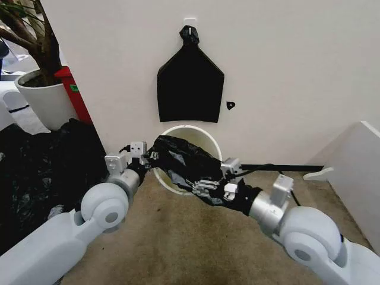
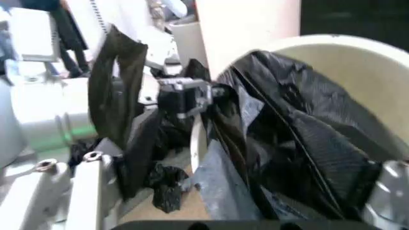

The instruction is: Place the garbage bag over the trash bin.

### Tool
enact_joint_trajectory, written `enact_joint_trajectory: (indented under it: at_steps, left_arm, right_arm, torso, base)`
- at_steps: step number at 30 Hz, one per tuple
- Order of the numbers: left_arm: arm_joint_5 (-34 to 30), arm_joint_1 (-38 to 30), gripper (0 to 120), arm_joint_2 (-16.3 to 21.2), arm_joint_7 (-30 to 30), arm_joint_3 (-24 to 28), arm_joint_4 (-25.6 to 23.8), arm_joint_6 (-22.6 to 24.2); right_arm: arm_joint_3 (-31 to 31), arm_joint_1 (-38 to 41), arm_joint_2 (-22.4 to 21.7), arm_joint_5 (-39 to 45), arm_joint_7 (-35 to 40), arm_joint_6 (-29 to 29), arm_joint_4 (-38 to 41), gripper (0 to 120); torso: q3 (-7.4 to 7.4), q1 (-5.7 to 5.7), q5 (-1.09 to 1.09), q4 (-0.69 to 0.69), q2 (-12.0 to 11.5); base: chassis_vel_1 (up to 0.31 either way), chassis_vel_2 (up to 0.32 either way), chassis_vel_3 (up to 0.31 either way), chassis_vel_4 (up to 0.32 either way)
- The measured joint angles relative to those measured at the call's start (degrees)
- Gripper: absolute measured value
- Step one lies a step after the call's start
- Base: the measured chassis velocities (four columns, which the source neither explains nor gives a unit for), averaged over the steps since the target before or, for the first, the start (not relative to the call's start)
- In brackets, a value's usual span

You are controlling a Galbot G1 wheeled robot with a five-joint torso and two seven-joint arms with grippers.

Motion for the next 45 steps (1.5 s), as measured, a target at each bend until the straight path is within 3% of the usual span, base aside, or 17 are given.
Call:
enact_joint_trajectory:
  at_steps: [3, 14, 20, 23, 27, 33, 45]
  left_arm:
    - [0.9, -0.8, 4, -0.4, 0.0, 0.6, 0.2, 0.3]
    - [1.2, -2.2, 4, -0.9, 0.6, 1.3, 0.0, 0.6]
    - [1.0, -3.5, 4, -1.8, 0.6, 2.0, 0.0, 0.7]
    - [0.9, -3.8, 4, -2.1, 0.6, 2.2, 0.1, 0.8]
    - [0.7, -4.7, 4, -2.6, 0.6, 2.6, 0.4, 0.9]
    - [1.1, -5.4, 4, -3.1, 1.0, 3.4, 0.7, 1.2]
    - [7.1, -4.5, 4, -2.5, 5.1, 4.0, 2.0, 1.5]
  right_arm:
    - [-0.6, 0.9, 0.8, 0.4, 2.3, -1.6, -1.2, 63]
    - [-1.5, 1.7, 1.2, -7.0, 3.3, -4.1, -4.0, 61]
    - [-2.2, 1.7, 1.0, -12.5, 2.7, -4.3, -4.9, 49]
    - [-2.3, 1.7, 0.7, -14.7, 2.6, -4.3, -5.2, 41]
    - [-2.2, 1.7, 0.1, -19.0, 1.6, -3.6, -5.5, 19]
    - [-1.7, 1.6, -0.3, -22.7, 0.8, -1.9, -5.7, 0]
    - [4.4, 0.2, -3.3, -19.2, 0.3, -1.7, -1.5, 0]
  torso:
    - [0.00, 0.00, 0.00, -0.01, 0.0]
    - [0.00, 0.00, 0.01, 0.00, 0.0]
    - [0.00, 0.00, 0.01, -0.01, 0.0]
    - [0.00, 0.00, 0.01, 0.00, 0.0]
    - [0.00, 0.00, 0.01, -0.01, 0.0]
    - [0.00, 0.00, 0.01, -0.01, 0.0]
    - [0.00, 0.00, 0.01, -0.01, 0.0]
  base:
    - [0.000, 0.000, 0.000, 0.000]
    - [0.000, 0.000, 0.000, 0.000]
    - [0.000, 0.000, 0.000, 0.000]
    - [0.000, 0.000, 0.000, 0.000]
    - [0.000, 0.000, 0.000, 0.000]
    - [0.000, 0.000, 0.000, 0.000]
    - [0.000, 0.000, 0.000, 0.000]
